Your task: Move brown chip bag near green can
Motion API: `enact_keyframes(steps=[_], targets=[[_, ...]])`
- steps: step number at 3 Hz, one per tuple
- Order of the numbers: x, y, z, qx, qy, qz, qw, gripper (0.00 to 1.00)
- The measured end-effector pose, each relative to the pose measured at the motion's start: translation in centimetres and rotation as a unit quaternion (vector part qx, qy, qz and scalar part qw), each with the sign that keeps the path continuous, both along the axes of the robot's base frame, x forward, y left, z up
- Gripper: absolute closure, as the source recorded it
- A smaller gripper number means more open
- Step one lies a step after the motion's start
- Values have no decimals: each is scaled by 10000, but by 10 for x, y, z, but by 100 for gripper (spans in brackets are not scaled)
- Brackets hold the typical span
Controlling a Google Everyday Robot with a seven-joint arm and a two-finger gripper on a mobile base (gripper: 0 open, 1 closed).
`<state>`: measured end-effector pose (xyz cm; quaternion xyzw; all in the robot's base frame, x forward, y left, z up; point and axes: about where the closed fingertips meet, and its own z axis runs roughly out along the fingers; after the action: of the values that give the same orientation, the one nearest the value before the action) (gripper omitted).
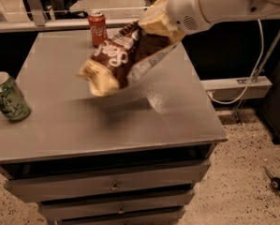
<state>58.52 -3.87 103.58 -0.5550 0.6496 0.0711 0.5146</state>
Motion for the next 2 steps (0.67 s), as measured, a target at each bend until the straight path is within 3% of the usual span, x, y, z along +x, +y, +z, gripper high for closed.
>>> enact_keyframes(steps=[2], targets=[[1,83,-1,407,98,97,9991,100]])
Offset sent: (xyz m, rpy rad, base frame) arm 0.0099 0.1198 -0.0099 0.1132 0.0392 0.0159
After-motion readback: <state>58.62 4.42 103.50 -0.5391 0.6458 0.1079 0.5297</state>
